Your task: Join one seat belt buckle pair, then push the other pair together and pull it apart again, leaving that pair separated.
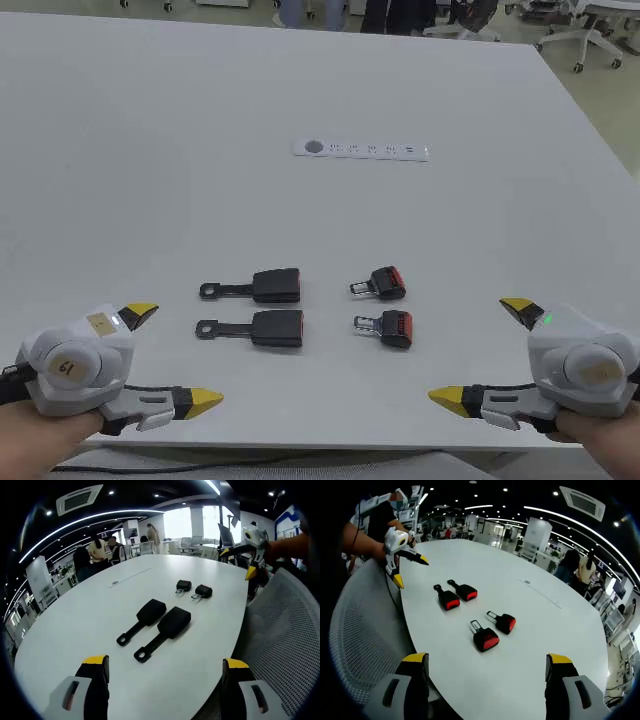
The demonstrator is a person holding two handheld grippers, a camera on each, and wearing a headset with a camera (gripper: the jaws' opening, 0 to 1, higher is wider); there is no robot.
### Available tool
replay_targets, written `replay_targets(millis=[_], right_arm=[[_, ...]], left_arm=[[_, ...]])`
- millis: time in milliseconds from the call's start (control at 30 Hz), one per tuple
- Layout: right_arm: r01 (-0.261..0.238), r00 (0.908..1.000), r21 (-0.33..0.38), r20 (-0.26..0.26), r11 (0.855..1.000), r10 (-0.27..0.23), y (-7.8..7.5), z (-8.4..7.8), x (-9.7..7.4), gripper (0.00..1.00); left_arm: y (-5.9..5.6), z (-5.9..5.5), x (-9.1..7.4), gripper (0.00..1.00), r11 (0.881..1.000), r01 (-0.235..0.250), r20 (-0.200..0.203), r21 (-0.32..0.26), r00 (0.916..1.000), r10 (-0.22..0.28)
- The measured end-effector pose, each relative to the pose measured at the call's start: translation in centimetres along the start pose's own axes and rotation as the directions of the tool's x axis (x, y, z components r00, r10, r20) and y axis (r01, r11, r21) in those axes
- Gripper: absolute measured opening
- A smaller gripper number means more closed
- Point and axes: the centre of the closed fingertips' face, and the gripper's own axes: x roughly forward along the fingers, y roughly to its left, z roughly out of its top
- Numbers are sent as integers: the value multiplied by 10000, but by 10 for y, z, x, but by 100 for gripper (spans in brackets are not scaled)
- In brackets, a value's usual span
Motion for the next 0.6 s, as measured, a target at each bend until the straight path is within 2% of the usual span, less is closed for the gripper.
replay_targets(millis=[67,167,300,467,600], right_arm=[[167,9995,72,-264,9998,-165,-2,-1,-2,96],[209,9995,225,-241,9995,-203,0,0,-3,96],[124,9999,302,-83,9995,-122,5,-1,-2,96],[25,9997,243,-238,9997,-20,10,-4,0,98],[-5,9996,236,-273,9997,12,12,-4,0,99]], left_arm=[[-7,-2,2,91,9979,146,-255,625,9996,-130],[-19,0,4,91,9959,263,-327,860,9992,-236],[-15,0,1,91,9971,235,-278,724,9994,-216],[-9,3,0,91,9999,96,-15,83,10000,-96],[-10,3,0,91,9998,86,-53,178,9999,-85]])
